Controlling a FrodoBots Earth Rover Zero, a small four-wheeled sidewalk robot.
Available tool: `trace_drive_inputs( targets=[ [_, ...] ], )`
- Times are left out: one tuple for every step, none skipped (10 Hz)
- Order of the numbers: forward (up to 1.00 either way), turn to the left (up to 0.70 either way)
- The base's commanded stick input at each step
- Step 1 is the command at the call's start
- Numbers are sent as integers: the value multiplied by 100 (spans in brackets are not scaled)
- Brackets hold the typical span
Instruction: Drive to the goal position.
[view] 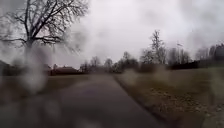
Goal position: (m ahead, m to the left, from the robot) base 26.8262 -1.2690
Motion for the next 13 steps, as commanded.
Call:
trace_drive_inputs(
  targets=[
    [70, 0],
    [70, 0],
    [70, 0],
    [70, 0],
    [70, 0],
    [70, 0],
    [70, 0],
    [70, 0],
    [70, 0],
    [70, 0],
    [70, 0],
    [70, 0],
    [70, 0]
  ],
)
